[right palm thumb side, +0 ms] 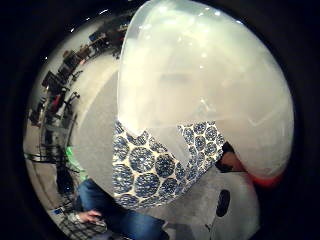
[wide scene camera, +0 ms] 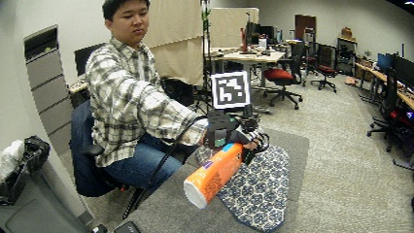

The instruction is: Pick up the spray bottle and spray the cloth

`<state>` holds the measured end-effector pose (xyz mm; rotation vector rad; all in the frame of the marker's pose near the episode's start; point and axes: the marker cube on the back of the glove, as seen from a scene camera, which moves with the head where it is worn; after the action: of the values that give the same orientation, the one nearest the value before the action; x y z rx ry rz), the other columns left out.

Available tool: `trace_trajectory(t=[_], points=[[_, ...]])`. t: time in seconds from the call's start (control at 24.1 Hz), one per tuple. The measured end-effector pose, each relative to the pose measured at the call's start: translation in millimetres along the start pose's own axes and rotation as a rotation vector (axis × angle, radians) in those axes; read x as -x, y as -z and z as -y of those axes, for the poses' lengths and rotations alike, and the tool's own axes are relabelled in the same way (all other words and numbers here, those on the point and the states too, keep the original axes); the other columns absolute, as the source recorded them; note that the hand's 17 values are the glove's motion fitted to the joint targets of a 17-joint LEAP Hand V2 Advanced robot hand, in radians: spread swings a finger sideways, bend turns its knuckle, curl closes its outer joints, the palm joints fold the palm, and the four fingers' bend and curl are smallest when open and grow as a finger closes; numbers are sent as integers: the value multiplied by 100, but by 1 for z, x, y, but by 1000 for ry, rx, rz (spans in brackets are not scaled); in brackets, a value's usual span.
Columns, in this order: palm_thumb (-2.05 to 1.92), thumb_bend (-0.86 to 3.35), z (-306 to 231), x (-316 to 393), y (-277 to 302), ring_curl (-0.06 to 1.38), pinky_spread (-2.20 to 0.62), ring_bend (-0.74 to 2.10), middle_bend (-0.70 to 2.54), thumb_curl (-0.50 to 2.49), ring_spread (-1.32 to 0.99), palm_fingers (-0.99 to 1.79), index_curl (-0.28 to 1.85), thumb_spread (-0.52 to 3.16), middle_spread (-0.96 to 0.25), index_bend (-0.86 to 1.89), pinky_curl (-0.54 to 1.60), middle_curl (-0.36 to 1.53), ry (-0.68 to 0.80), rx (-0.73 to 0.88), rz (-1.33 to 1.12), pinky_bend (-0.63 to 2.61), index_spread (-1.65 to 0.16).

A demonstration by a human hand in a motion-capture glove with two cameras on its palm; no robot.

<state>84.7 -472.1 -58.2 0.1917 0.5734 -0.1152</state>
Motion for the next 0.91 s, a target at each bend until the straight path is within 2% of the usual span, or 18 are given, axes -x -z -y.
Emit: trace_trajectory(t=[0.42, 0.66, 0.91], points=[[106, -3, 5, -14, 21, 48, -17, 53, 51, 76, -18, 129, 65, 32, -11, 23, 42, 55, -89, -80, 280, 55, -24], [106, -3, 9, -16, 53, 48, -16, 52, 51, 76, -17, 128, 65, 33, -11, 23, 43, 55, -177, -211, 771, 55, -24], [105, -4, 11, -11, 81, 48, -16, 52, 51, 76, -17, 128, 66, 33, -11, 23, 42, 55, -131, -338, 1091, 55, -24]])
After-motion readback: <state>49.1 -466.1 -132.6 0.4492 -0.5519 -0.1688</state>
